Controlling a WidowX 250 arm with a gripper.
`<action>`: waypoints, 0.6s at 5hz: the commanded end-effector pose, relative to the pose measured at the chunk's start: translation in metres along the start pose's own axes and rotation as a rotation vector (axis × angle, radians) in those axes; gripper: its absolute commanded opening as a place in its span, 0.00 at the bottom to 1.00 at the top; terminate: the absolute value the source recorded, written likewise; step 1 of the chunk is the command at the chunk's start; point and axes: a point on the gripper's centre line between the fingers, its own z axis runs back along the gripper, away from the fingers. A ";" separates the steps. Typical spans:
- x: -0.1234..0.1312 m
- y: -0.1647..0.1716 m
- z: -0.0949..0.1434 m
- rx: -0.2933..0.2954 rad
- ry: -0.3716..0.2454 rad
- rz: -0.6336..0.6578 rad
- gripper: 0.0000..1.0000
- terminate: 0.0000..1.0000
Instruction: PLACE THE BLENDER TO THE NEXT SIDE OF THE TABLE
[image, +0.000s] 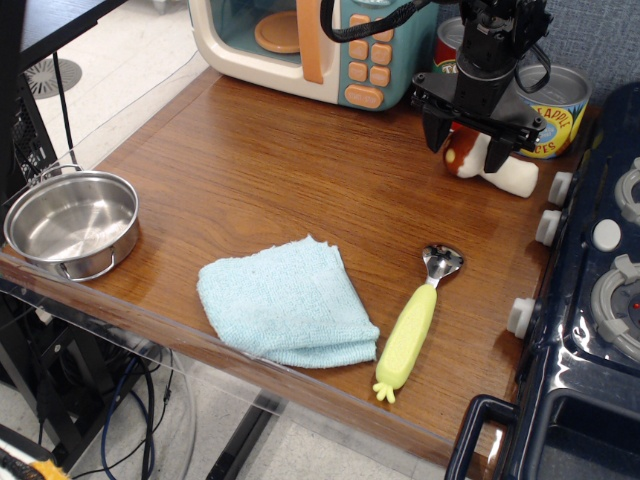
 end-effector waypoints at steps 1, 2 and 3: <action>0.000 0.021 0.037 0.022 -0.071 0.010 1.00 0.00; 0.001 0.032 0.061 0.017 -0.093 0.049 1.00 0.00; -0.001 0.044 0.092 0.006 -0.126 0.087 1.00 0.00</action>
